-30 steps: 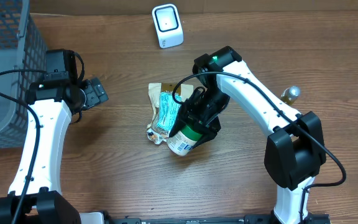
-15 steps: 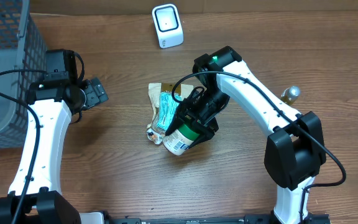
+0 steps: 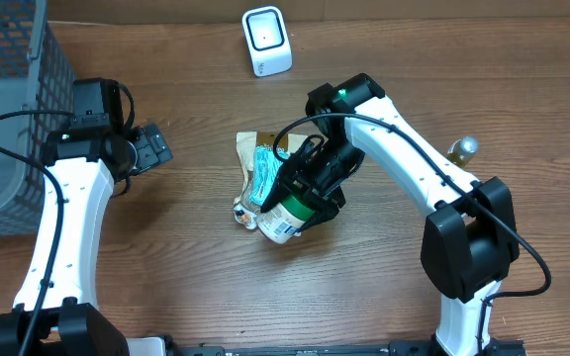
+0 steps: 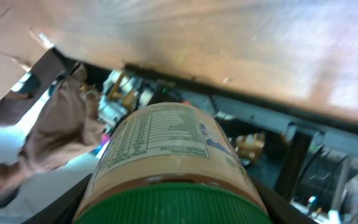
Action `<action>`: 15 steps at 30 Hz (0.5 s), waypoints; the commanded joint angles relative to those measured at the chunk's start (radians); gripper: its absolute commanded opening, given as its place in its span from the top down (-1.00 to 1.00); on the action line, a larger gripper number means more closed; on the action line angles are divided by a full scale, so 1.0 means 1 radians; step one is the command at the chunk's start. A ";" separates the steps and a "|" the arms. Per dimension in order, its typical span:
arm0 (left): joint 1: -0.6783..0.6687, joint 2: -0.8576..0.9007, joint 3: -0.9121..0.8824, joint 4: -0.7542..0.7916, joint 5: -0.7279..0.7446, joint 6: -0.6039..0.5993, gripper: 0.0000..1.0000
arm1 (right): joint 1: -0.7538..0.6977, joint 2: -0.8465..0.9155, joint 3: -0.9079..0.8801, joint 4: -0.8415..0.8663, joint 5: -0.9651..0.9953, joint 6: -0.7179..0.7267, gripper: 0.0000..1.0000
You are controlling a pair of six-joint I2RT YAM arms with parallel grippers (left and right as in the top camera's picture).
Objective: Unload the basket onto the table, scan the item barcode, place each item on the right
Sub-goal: 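Lift the jar and tilt it with the right gripper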
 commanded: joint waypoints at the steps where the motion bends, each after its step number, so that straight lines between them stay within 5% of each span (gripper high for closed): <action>1: -0.003 -0.011 0.009 0.001 -0.008 0.013 -0.99 | -0.003 -0.016 0.029 0.027 0.119 -0.002 0.53; 7: -0.003 -0.011 0.009 0.001 -0.008 0.013 -0.99 | -0.003 -0.016 0.029 0.154 0.460 -0.002 0.29; 11: -0.003 -0.011 0.009 0.001 -0.008 0.013 -0.99 | -0.003 -0.016 0.029 0.267 0.708 -0.002 0.29; 15: -0.003 -0.011 0.009 0.002 -0.008 0.012 -1.00 | -0.003 -0.016 0.032 0.349 0.753 -0.041 0.36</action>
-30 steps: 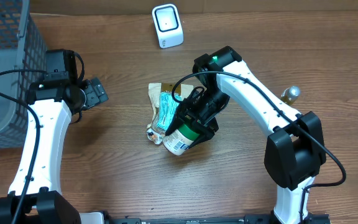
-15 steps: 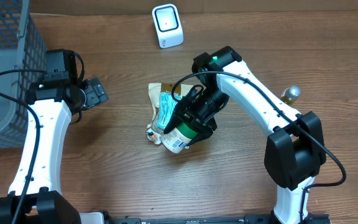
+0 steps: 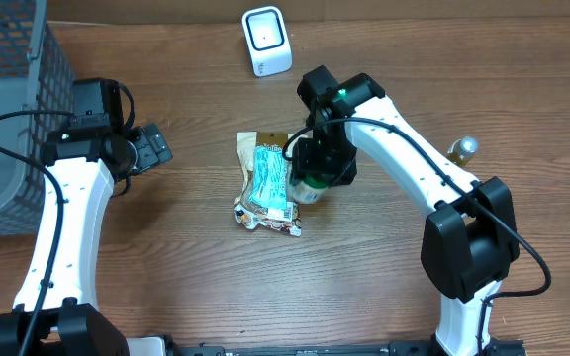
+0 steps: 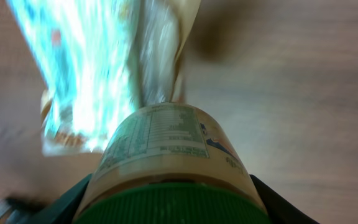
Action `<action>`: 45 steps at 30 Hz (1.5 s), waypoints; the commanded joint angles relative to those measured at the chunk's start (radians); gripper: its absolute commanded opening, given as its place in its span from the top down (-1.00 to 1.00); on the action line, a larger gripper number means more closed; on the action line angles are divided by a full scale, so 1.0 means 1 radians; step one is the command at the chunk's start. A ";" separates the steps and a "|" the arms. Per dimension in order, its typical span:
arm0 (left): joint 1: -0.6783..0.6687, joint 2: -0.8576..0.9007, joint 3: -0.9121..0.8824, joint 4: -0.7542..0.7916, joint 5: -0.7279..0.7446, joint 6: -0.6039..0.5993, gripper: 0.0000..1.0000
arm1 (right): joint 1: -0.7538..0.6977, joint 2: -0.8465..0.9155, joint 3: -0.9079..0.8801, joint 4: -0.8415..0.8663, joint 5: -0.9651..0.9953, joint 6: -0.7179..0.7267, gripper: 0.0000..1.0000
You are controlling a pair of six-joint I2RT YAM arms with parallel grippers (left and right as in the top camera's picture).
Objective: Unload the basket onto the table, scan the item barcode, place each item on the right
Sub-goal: 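Lift the jar and tilt it with the right gripper, then carry the jar up to the white scanner window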
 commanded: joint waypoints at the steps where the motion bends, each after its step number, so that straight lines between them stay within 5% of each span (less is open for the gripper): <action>1: -0.003 -0.011 0.009 0.001 -0.008 0.013 -1.00 | -0.003 -0.016 0.040 0.061 0.128 -0.080 0.36; 12: -0.003 -0.011 0.009 0.002 -0.008 0.013 -1.00 | -0.003 -0.016 0.541 -0.140 0.127 -0.248 0.55; 18: -0.003 -0.011 0.009 0.002 -0.008 0.013 -1.00 | -0.003 -0.015 0.614 -0.112 0.130 -0.307 0.53; 45: -0.003 -0.011 0.009 0.002 -0.008 0.012 -1.00 | -0.017 0.296 0.448 0.838 0.286 -0.373 0.48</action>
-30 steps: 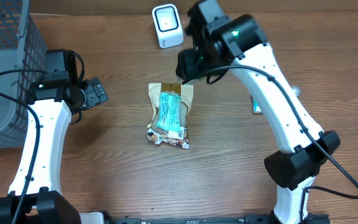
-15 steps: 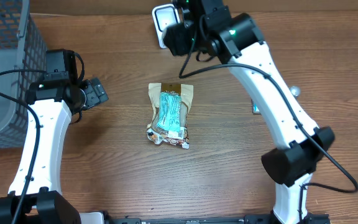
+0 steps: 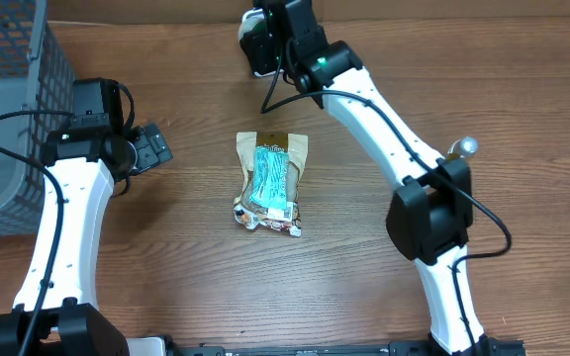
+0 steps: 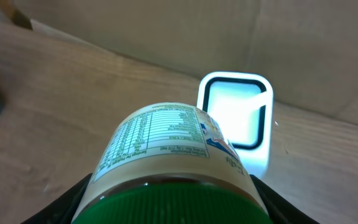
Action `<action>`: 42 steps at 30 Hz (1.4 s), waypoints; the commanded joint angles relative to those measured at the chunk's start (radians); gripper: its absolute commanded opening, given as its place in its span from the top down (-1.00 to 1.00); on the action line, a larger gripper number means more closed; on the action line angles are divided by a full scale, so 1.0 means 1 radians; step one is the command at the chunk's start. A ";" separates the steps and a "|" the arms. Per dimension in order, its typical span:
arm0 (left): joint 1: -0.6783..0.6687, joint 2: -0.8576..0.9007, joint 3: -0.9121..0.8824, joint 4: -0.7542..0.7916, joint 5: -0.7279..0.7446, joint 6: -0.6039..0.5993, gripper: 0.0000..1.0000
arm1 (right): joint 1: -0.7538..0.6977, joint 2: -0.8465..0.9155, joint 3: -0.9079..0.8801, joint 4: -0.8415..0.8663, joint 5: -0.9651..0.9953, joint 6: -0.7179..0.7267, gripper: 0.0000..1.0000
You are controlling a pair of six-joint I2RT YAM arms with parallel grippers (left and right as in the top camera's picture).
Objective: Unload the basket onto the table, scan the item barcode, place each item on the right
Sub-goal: 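Carry the jar up to the white scanner window, then hold the jar label under the scanner window with the right gripper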
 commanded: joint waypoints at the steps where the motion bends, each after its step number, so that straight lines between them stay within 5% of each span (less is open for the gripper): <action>1: -0.003 -0.011 0.009 0.001 -0.008 0.013 -0.99 | -0.016 0.028 0.002 0.077 0.014 -0.008 0.48; 11: -0.003 -0.011 0.009 0.001 -0.008 0.013 -1.00 | -0.034 0.146 0.002 0.369 0.014 -0.007 0.39; 16: -0.003 -0.011 0.009 0.001 -0.008 0.013 -0.99 | -0.046 0.196 0.002 0.473 0.014 -0.007 0.51; 42: -0.003 -0.011 0.009 0.001 -0.008 0.013 -1.00 | -0.079 0.297 0.002 0.666 0.013 0.008 0.52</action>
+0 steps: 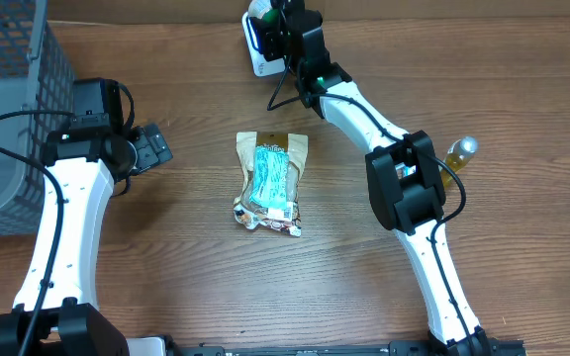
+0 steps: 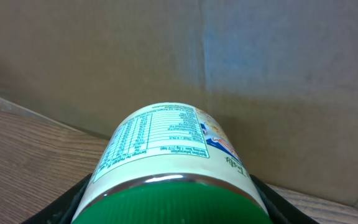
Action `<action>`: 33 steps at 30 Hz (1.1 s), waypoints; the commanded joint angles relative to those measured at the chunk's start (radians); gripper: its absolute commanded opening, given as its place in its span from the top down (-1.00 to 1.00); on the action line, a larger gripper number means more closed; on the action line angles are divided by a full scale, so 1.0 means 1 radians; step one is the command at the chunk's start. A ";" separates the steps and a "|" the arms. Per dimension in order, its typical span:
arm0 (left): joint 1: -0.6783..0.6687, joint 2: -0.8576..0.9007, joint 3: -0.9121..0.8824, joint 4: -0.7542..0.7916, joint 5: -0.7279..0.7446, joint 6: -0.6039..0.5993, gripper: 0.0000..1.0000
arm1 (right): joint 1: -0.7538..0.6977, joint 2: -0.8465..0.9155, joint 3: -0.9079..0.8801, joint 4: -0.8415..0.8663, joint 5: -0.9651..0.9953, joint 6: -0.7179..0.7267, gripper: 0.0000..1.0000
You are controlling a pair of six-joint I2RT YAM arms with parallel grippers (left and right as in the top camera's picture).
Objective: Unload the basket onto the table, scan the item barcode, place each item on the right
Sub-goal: 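Hold the jar label under the scanner window with the right gripper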
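In the right wrist view a jar (image 2: 166, 155) with a green lid and a white nutrition label fills the lower middle. My right gripper (image 2: 173, 208) is shut on it just below the lid, its black fingers (image 2: 73, 199) showing at either side. Overhead, that gripper (image 1: 277, 28) reaches over the white barcode scanner (image 1: 261, 63) at the table's far edge and hides most of it. The jar faces a cardboard wall (image 2: 260, 74). My left gripper (image 1: 152, 146) hovers at the left, away from the jar; its jaws are not clear.
A teal and tan snack pouch (image 1: 270, 183) lies at the table's middle. A small yellow bottle (image 1: 459, 151) with a silver cap stands at the right. A grey wire basket (image 1: 13, 109) occupies the far left corner.
My right gripper with the jar has moved farther back, over the scanner. The scanner's lit window has left the wrist view, which now faces the cardboard wall. The left arm has not moved.
My right gripper held the jar tilted beside the snack pouch. Then it held the jar over the pouch's right edge. Later the jar was just in front of the lit scanner at the far edge, and now it is over the scanner, facing the wall.
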 commanded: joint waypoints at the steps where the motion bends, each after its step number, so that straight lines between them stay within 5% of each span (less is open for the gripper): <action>1: -0.003 -0.011 0.009 0.001 -0.008 0.013 -0.99 | 0.003 -0.008 0.002 0.017 0.003 0.007 0.51; 33: -0.003 -0.011 0.009 0.001 -0.008 0.012 -1.00 | 0.003 0.035 0.002 0.019 0.003 0.029 0.52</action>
